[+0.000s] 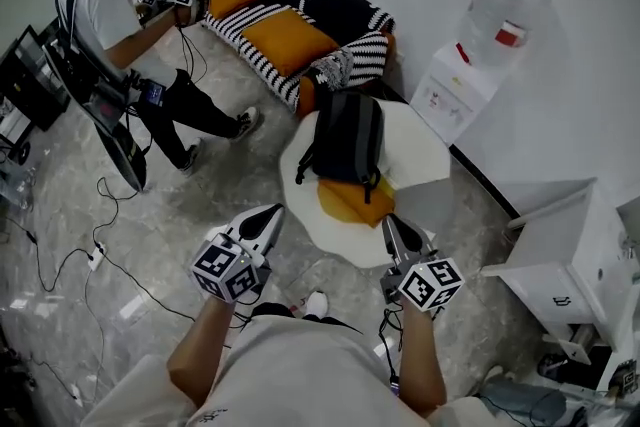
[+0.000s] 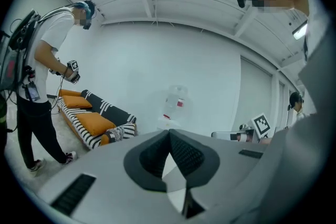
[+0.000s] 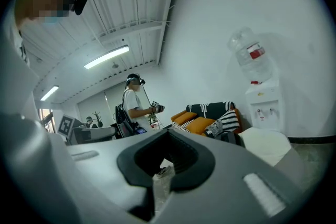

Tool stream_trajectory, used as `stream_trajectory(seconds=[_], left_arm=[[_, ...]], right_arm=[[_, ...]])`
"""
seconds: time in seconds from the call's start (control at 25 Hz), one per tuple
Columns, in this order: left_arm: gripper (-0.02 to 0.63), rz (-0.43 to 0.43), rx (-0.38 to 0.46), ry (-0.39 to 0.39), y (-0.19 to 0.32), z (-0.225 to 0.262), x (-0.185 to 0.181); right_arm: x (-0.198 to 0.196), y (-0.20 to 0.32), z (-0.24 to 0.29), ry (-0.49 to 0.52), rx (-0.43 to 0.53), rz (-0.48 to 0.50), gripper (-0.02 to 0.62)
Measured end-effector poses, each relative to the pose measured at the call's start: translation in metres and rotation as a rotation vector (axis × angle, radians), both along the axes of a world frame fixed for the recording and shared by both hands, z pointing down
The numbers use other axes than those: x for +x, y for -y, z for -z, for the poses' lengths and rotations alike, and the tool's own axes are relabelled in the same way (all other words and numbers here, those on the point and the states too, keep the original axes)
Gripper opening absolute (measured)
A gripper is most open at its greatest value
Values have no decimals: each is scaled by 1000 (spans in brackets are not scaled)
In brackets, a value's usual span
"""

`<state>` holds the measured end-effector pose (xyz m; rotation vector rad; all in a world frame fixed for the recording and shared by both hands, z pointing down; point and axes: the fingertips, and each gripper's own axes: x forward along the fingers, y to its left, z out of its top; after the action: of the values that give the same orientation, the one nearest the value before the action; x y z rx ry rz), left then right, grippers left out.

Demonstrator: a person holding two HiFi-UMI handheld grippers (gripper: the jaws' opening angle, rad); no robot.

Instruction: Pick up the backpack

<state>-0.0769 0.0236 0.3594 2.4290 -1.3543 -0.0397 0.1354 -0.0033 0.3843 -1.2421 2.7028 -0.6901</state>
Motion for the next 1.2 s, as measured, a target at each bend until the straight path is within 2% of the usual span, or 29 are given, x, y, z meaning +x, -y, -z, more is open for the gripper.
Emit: stream_trajectory(seconds=[0.12, 0.4, 0.72, 0.92, 1.2], left_arm=[[0, 3, -4, -2, 10, 3, 4], [0, 19, -27, 57, 24, -3, -5], [0, -9, -22, 42, 56, -9, -7], [0, -53, -35, 35, 92, -21, -9], [0, -135, -68, 70, 168, -43, -15]], right_arm=[[10, 10, -2, 14, -3, -11, 2], [30, 23, -6, 63, -8, -62, 2], [31, 41, -9, 28, 0, -75, 2], [25, 67, -12, 7, 5, -102, 3], [0, 122, -27, -13, -18, -109, 2]])
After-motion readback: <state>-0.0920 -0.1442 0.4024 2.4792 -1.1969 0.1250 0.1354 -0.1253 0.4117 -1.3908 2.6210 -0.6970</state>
